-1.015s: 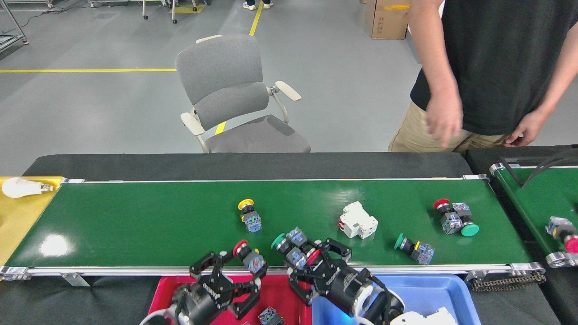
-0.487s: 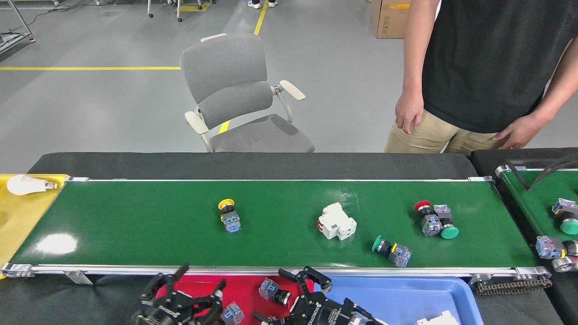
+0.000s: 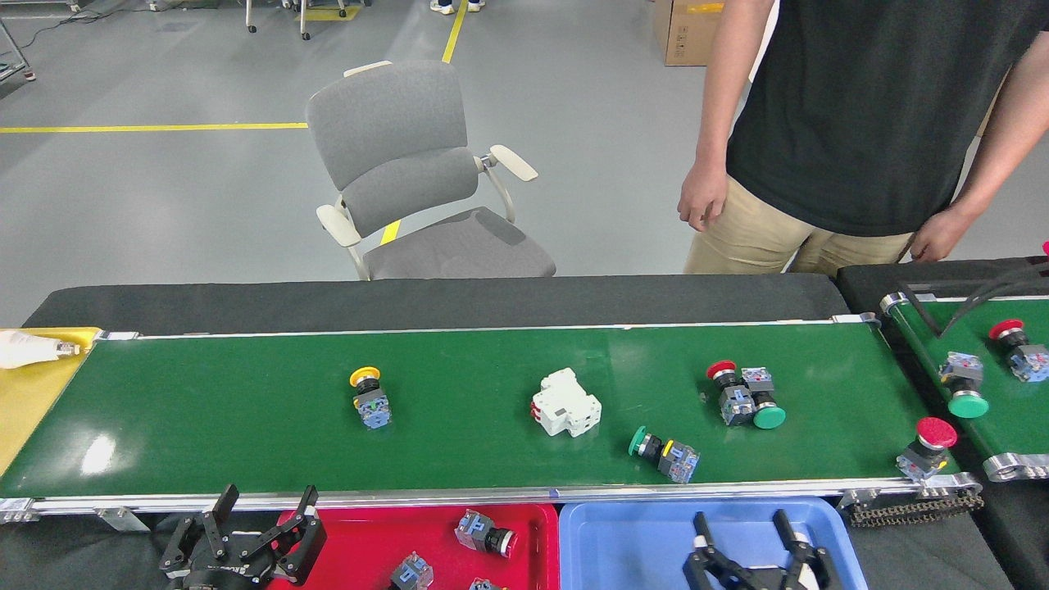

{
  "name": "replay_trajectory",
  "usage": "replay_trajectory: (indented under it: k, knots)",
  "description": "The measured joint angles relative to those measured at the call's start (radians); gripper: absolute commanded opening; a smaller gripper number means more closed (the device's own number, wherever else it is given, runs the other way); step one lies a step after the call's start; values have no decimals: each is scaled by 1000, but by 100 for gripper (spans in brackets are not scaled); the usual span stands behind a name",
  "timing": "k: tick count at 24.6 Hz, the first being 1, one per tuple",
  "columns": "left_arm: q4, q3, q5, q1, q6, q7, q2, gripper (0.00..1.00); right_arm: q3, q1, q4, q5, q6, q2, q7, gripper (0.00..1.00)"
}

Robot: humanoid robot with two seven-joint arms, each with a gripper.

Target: Pick switch part from conveyor to tray

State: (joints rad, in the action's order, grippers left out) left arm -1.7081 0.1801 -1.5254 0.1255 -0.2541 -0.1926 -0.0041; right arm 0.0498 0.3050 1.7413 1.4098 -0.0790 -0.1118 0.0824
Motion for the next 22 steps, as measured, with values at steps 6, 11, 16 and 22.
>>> replay_trajectory:
  k: [6, 11, 16, 22]
  knots:
    - [174, -91, -55, -207, 51, 1, -9, 100, -73, -131, -36, 1, -143, 59, -98, 100]
    - [347, -89, -56, -320, 62, -2, -5, 100, -147, -265, -126, 1, -305, 73, -270, 100]
    - [491, -85, -58, -415, 132, -3, 19, 99, -241, -395, -265, 4, -324, 63, -327, 90]
    - [603, -84, -59, -459, 222, -2, 40, 63, -333, -460, -331, 25, -315, 46, -343, 20]
